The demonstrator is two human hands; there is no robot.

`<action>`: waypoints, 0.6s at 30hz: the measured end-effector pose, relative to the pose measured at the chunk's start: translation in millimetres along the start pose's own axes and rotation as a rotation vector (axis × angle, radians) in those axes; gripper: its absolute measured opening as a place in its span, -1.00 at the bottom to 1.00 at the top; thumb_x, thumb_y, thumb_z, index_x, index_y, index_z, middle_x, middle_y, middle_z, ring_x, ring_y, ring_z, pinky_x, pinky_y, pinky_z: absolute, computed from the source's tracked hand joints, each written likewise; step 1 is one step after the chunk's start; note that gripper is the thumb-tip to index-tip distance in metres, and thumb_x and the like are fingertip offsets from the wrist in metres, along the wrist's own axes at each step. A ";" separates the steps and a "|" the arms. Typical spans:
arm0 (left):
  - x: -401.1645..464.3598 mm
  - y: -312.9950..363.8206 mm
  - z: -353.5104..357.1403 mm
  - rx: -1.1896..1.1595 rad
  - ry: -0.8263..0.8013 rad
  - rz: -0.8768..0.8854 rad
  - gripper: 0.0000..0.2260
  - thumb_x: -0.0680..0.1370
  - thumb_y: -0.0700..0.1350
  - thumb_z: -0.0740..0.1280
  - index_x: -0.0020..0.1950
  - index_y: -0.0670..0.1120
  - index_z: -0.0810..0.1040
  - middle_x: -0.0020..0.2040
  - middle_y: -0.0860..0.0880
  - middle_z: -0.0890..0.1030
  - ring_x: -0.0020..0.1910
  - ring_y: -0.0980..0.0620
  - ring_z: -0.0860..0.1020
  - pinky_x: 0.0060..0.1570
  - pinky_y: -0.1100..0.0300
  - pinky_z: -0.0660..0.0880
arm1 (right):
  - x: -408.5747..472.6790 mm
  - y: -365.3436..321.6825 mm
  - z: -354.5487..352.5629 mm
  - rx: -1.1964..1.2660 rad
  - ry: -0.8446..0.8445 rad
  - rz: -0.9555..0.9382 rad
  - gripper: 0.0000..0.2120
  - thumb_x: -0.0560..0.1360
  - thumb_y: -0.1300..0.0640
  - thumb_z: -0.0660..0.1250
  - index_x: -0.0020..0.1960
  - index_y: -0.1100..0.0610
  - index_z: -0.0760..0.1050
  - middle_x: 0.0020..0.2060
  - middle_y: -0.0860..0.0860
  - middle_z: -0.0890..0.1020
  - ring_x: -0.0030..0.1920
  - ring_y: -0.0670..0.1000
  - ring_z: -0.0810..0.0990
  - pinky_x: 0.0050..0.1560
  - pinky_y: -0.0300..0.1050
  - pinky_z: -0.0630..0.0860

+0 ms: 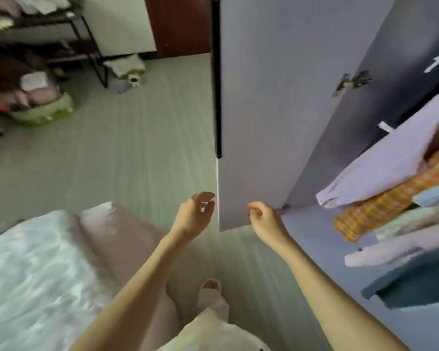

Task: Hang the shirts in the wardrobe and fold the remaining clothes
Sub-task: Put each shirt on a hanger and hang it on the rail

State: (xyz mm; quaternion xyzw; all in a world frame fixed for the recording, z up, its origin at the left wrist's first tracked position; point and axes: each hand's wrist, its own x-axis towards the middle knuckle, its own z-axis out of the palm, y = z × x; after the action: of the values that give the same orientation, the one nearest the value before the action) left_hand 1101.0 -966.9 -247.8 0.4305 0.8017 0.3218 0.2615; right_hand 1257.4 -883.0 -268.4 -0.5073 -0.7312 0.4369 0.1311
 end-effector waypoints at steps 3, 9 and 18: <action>-54.9 -74.2 -57.3 0.021 0.154 -0.241 -0.75 0.58 -0.21 0.20 0.22 -0.13 0.54 0.15 -0.08 0.61 0.10 -0.06 0.58 0.01 0.28 0.38 | -11.6 -36.7 77.4 -0.042 -0.259 -0.111 -0.74 0.57 0.23 0.12 0.18 0.17 0.50 0.09 0.10 0.60 0.09 0.06 0.55 -0.09 -0.25 0.34; -152.9 -188.2 -140.7 0.026 0.405 -0.569 -0.75 0.58 -0.20 0.21 0.21 -0.11 0.55 0.16 -0.08 0.61 0.12 -0.05 0.57 0.05 0.20 0.41 | -44.9 -108.7 205.1 -0.136 -0.588 -0.304 -0.75 0.57 0.23 0.12 0.17 0.17 0.50 0.06 0.12 0.62 0.06 0.11 0.57 -0.02 -0.18 0.40; -295.2 -372.6 -213.3 0.087 0.460 -0.899 -0.75 0.56 -0.21 0.19 0.18 -0.20 0.54 0.14 -0.20 0.57 0.16 -0.17 0.50 0.06 0.12 0.36 | -107.2 -185.6 415.1 -0.346 -0.975 -0.409 -0.71 0.58 0.16 0.07 0.21 0.13 0.47 0.14 0.11 0.56 -0.01 0.02 0.52 -0.03 -0.16 0.50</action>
State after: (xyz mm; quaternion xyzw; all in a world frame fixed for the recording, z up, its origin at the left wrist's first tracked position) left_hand 903.4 -1439.7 -342.1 -0.0287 0.9573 0.2301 0.1725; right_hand 925.7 -1204.0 -340.5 -0.1084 -0.8517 0.4604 -0.2254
